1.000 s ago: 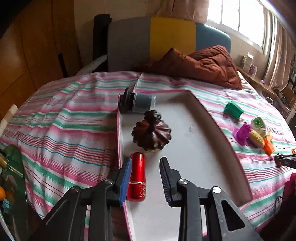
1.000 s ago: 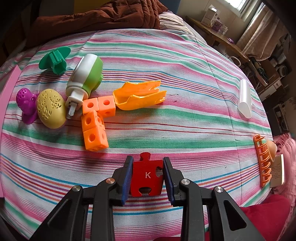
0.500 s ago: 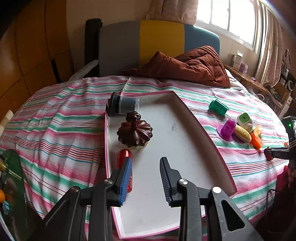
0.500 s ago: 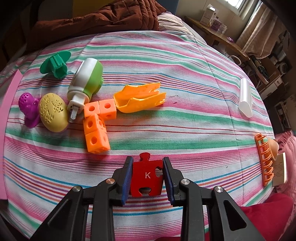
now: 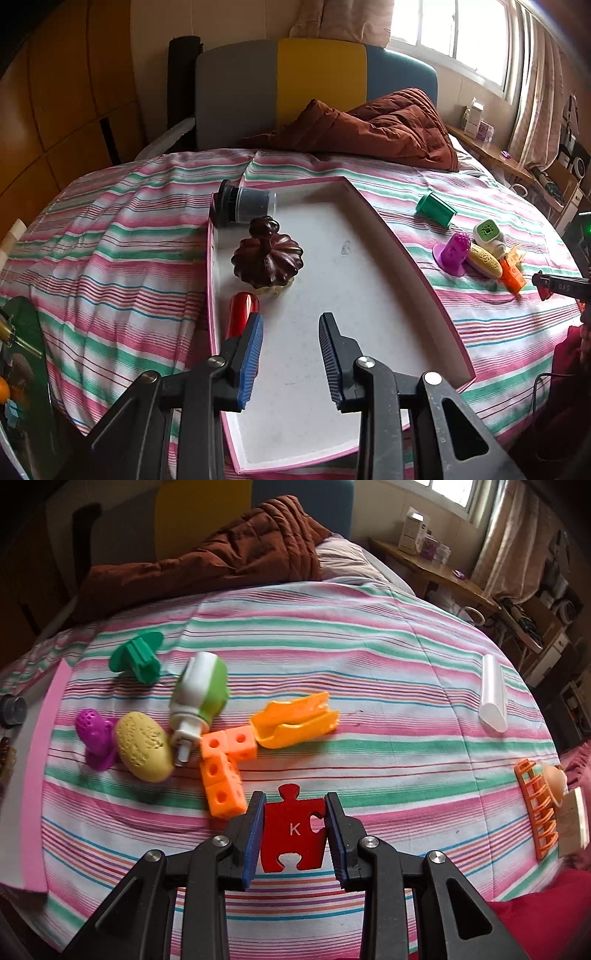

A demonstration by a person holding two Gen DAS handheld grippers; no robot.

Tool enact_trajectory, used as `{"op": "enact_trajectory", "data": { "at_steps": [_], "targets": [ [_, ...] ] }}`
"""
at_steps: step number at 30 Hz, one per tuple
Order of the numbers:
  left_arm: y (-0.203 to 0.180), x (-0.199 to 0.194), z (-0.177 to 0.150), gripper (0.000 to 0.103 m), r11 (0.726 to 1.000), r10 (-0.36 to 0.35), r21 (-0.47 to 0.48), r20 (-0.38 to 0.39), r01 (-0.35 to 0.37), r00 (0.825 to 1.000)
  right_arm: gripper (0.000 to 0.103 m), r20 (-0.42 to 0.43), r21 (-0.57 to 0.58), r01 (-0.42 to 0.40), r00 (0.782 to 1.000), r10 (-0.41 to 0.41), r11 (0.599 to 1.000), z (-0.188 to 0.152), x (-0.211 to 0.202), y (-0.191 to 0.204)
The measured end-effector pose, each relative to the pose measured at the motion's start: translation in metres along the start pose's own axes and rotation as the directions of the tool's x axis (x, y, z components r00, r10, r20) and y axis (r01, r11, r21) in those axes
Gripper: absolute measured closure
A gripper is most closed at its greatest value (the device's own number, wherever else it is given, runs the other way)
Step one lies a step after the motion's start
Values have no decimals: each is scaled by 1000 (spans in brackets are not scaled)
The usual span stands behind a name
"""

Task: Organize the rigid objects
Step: 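Lower the red K puzzle piece into the tray and open the right gripper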

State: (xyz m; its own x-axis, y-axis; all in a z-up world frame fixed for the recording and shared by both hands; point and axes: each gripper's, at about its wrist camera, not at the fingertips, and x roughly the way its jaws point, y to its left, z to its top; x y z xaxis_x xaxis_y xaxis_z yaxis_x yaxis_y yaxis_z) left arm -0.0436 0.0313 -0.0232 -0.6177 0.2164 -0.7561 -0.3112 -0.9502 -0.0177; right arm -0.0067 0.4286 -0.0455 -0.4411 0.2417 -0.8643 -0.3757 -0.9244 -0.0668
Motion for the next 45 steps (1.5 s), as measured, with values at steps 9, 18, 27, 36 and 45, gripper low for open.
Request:
{"op": "enact_trajectory", "data": {
  "at_steps": [9,18,27,36,45],
  "targets": [
    [17,1,-7,72,1000,4,-31,-8,-4,1000,71,12,-46,-110,994,111,993,3,-18,30],
    [30,-3,-11,72,998,-2,-61,0,2,1000,71,65,-214,-325,936,345,921,30,-61,144],
    [38,-3,-15,72,996,-15,-87,-7,14,1000,71,4,-374,-404,899,437,835,44,-48,270],
    [45,-2,-16,72,993,-26,-111,-11,24,1000,70,-40,-357,-366,925,377,859,68,1,309],
    [43,1,-17,72,994,-24,-111,-19,22,1000,69,-40,-359,-355,930,366,863,66,5,306]
  ]
}}
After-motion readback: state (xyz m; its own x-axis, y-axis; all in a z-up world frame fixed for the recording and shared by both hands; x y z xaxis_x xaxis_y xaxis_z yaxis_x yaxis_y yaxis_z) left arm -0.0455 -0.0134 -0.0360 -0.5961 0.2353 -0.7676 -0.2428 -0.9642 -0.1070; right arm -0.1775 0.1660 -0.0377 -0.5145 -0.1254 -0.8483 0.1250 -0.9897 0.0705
